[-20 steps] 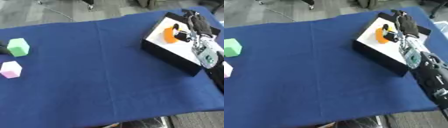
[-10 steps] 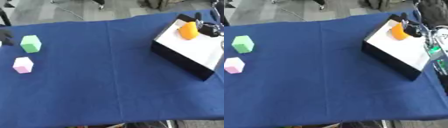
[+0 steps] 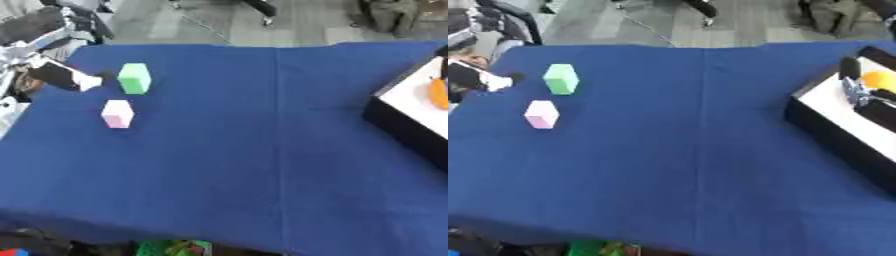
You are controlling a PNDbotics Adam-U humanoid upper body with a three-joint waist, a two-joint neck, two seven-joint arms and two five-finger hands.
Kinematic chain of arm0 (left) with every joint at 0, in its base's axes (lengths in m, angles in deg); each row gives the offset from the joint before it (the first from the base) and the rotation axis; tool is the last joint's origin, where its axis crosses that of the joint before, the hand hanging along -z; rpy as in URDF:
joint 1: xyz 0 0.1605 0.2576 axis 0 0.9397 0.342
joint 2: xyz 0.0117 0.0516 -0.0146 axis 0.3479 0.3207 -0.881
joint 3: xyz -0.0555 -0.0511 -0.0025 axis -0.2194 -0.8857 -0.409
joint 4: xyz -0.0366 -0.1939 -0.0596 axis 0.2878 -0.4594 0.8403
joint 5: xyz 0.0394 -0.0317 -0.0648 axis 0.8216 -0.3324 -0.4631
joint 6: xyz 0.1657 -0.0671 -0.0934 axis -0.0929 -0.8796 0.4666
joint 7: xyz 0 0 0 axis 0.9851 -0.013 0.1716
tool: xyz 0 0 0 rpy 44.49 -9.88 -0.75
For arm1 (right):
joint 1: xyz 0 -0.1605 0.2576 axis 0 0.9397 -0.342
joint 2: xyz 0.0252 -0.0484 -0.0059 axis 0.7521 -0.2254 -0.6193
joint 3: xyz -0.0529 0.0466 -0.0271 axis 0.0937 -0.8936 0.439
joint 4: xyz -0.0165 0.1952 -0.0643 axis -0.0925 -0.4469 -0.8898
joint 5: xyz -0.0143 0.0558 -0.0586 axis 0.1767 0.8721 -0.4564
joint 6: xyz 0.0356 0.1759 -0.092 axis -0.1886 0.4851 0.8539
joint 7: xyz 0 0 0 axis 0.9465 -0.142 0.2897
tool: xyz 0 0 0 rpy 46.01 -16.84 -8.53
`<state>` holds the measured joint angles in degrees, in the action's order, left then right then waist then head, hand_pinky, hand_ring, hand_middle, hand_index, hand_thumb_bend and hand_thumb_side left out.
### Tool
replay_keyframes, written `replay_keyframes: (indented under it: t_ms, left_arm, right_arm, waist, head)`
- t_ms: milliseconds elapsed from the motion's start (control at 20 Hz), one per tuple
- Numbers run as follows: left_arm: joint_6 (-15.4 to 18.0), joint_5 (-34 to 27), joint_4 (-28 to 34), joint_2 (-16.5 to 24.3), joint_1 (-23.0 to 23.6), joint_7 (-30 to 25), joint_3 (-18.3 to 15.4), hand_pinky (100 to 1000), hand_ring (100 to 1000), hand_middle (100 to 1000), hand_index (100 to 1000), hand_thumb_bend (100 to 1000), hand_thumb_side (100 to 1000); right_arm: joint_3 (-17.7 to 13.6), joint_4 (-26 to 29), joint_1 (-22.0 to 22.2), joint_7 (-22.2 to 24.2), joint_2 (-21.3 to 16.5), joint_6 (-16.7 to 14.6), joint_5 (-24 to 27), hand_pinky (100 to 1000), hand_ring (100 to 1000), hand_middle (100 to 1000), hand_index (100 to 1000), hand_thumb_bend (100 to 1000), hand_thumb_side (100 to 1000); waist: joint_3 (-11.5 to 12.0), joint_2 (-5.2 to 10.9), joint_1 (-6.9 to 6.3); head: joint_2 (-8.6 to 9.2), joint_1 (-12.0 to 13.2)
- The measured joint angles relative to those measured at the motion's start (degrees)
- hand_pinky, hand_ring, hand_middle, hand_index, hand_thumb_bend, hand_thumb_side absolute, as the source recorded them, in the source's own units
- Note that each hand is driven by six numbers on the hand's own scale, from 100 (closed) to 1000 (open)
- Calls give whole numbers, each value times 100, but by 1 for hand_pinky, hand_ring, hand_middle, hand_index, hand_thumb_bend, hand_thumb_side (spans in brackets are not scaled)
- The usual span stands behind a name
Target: Pick up the objects with one hand, pass them to the other hand, and then place them into the box on the other side of the table.
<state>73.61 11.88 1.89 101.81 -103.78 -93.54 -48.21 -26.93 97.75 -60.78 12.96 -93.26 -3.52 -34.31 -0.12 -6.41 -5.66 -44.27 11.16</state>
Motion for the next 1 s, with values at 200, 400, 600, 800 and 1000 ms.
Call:
replay_keyframes:
  t_ms: [200, 400, 600, 800, 1000]
  left_arm:
    - [279, 1125, -1208, -151, -397, -108, 95, 784, 708, 697, 782, 626, 427]
    - [298, 1872, -2048, -375, -626, 142, 18, 777, 698, 690, 779, 555, 399]
    - [276, 2173, -2612, -558, -699, 518, -92, 776, 700, 701, 787, 508, 388]
    - [274, 2275, -2839, -683, -705, 730, -125, 773, 698, 701, 787, 489, 381]
    - [191, 2335, -2922, -729, -707, 919, -162, 770, 694, 700, 787, 472, 371]
  right_arm:
    - [98, 1, 64, 83, 109, -35, 165, 836, 795, 811, 966, 100, 100]
    - [130, 1, 83, 115, 165, -44, 262, 836, 793, 810, 966, 100, 100]
    - [132, 1, 86, 116, 207, -44, 302, 836, 794, 810, 965, 100, 100]
    - [134, 1, 88, 129, 245, -30, 311, 836, 794, 810, 965, 100, 100]
    - [135, 1, 90, 139, 249, -17, 311, 836, 793, 809, 965, 100, 100]
  waist:
    - [-75, -4, 89]
    - [-119, -54, 127]
    - [-144, -107, 181]
    - [-164, -146, 193]
    - [-170, -149, 218]
  head:
    - [0, 37]
    - [0, 53]
    - [0, 55]
    - [0, 58]
    - [0, 65]
